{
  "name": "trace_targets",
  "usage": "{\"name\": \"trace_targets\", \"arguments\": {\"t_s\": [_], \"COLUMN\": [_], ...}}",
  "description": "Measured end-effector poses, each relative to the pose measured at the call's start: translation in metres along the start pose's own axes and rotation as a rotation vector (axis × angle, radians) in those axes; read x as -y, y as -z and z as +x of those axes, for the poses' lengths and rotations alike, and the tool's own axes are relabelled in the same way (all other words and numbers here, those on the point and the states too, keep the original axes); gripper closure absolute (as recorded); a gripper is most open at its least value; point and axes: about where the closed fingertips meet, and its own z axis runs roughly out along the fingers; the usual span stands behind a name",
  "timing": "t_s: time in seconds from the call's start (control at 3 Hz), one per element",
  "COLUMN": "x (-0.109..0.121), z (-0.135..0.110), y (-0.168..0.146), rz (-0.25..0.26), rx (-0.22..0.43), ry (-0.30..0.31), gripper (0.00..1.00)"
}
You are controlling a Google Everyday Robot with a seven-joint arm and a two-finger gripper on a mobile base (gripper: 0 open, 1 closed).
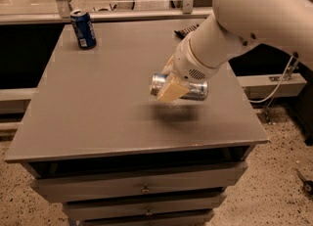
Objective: Move redbull can near pepsi can
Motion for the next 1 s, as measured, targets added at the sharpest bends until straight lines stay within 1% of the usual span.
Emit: {"name": "trace_targets", "arguments": {"t_s": [0.33,0.67,1.0], "x": [0.001,0.009,0.041], "z": [-0.003,-0.021,-0.058], "y": [-0.002,-0.012,-0.028], "rz": [0.001,0.005,0.045], "rx": [0.006,0.039,0.106], "ry": [0.004,0.025,0.052], "gripper": [1.00,1.00,1.00]}}
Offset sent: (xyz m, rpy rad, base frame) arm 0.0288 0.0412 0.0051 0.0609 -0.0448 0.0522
